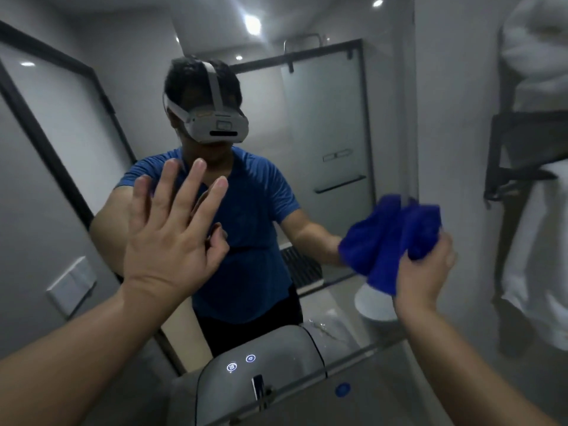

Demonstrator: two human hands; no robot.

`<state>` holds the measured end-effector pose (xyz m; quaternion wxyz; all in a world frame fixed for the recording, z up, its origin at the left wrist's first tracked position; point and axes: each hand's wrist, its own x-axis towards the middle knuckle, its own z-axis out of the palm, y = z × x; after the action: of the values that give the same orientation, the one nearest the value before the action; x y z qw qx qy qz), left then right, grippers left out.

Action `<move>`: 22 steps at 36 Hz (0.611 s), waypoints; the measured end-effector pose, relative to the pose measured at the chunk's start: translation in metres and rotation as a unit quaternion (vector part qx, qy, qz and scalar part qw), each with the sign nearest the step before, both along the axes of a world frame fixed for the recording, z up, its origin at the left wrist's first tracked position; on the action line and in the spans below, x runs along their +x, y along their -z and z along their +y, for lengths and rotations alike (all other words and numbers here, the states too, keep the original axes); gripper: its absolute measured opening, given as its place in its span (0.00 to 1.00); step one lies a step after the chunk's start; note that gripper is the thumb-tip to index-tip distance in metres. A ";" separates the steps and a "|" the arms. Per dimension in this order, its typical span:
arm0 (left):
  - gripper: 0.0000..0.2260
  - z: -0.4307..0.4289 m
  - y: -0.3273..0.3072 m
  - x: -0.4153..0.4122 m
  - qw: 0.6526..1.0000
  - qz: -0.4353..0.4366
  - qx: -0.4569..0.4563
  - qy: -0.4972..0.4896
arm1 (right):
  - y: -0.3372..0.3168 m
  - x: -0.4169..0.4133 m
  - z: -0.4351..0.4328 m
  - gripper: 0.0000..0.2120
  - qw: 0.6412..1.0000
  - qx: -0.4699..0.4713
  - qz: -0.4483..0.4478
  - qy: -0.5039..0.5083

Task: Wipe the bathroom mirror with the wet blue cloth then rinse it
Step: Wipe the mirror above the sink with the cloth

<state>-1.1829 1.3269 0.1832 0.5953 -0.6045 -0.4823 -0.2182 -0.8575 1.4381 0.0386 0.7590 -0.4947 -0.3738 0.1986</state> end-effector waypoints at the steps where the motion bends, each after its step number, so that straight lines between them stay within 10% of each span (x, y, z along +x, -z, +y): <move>1: 0.30 0.000 0.000 0.000 1.000 0.000 0.000 0.003 | -0.022 -0.002 0.005 0.25 1.000 0.016 0.002 0.013; 7: 0.30 -0.001 -0.001 0.002 1.000 -0.002 -0.005 0.001 | -0.094 -0.058 -0.012 0.30 0.954 0.181 -0.237 0.037; 12: 0.30 -0.002 0.001 0.001 1.000 -0.005 -0.011 -0.007 | -0.013 -0.076 -0.022 0.32 0.881 0.243 -0.405 -0.023; 16: 0.31 -0.004 0.000 0.002 1.000 -0.006 -0.018 -0.004 | 0.087 -0.056 -0.036 0.31 0.914 0.087 -0.392 -0.060; 19: 0.31 -0.005 0.001 0.002 1.000 -0.011 -0.023 0.000 | 0.130 -0.046 -0.063 0.24 0.959 -0.145 -0.223 -0.100; 22: 0.31 -0.009 0.000 0.003 0.999 -0.020 -0.042 -0.005 | 0.129 -0.031 -0.089 0.07 0.925 -0.343 -0.064 -0.148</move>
<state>-1.1795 1.3175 0.1832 0.5612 -0.6218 -0.5058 -0.2065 -0.8882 1.3486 -0.0905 0.4795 -0.6758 -0.3990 0.3926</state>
